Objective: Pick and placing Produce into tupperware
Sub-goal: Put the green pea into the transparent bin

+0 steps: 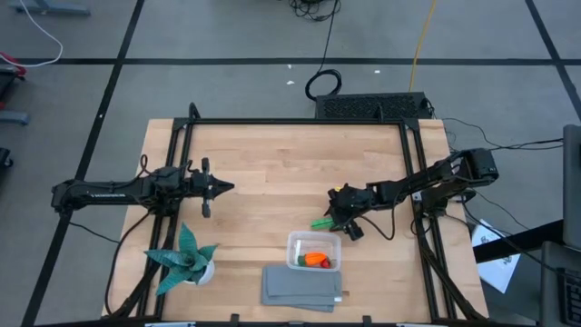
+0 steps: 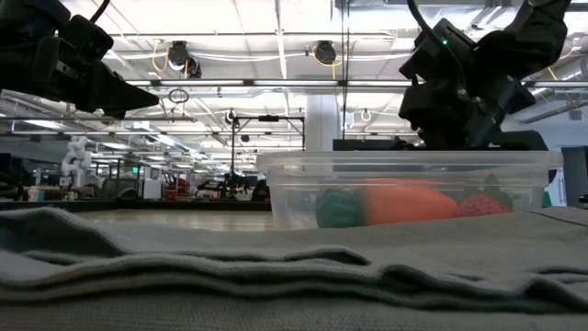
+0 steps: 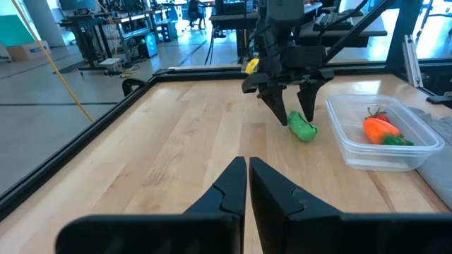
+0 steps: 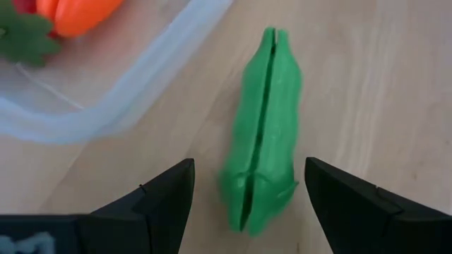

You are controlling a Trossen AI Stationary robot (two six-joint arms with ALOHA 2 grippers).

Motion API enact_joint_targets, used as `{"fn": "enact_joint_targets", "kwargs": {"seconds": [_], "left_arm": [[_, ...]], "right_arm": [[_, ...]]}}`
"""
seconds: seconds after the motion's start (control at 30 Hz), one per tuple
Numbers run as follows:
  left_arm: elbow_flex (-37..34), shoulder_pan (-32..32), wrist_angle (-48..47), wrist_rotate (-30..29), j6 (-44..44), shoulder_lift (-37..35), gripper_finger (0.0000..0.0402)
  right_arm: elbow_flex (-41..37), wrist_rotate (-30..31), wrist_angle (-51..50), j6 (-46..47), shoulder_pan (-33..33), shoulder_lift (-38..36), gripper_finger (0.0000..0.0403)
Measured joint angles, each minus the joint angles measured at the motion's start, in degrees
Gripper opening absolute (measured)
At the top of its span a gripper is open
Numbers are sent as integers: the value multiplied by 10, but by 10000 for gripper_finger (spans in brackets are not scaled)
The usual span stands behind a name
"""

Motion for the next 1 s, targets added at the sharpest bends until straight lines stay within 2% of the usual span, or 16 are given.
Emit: {"fn": "enact_joint_targets", "kwargs": {"seconds": [0.37,0.73,1.0], "left_arm": [[0,0,0,0,0,0,24],[0,0,-13,0,0,0,24],[0,0,-17,0,0,0,24]], "right_arm": [[-10,0,52,14,1,1,260],[-10,-4,123,24,1,67,260],[-10,-2,130,28,0,79,256]]}}
